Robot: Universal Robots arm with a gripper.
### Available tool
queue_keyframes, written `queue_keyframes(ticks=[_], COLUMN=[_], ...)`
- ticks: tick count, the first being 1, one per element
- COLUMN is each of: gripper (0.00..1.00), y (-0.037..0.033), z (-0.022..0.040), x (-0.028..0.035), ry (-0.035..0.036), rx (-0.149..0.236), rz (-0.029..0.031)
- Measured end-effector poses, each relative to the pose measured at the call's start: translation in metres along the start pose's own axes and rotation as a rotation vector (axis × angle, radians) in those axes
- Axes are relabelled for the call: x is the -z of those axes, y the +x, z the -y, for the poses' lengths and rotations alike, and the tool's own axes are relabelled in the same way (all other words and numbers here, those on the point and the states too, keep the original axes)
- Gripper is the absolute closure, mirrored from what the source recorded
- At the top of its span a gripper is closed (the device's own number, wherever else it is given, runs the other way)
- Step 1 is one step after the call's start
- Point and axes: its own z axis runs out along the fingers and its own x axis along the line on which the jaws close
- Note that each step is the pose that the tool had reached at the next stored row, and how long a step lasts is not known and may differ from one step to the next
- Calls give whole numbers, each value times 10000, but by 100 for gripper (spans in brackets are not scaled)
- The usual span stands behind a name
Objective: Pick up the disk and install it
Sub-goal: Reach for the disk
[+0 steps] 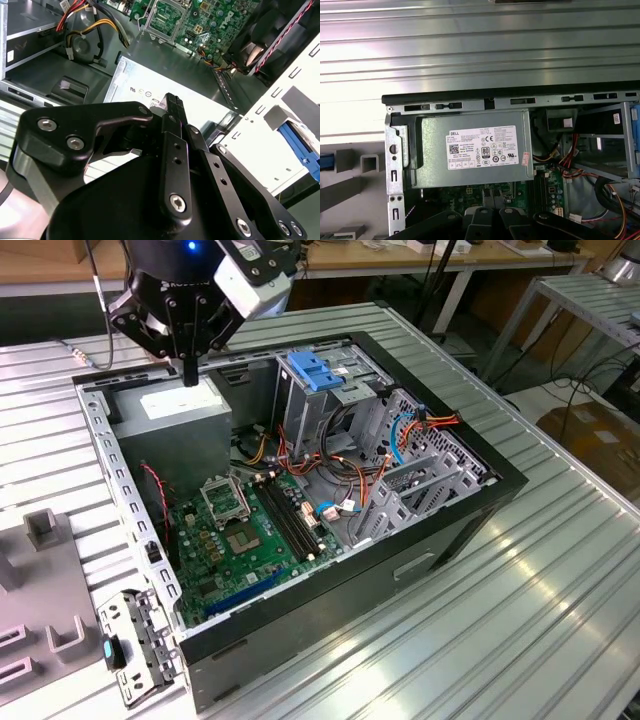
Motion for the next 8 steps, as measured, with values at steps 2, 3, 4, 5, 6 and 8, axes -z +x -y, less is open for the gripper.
queue_keyframes(ticks=[2, 3, 4, 5, 6, 8], gripper=[89, 89, 89, 89, 89, 89], y=[3, 5, 7, 10, 13, 20], z=[0, 0, 1, 1, 1, 2], x=[0, 0, 0, 0, 0, 1], ry=[0, 0, 0, 0, 0, 1], rx=[0, 0, 0, 0, 0, 0], rz=[-1, 0, 0, 0, 0, -1])
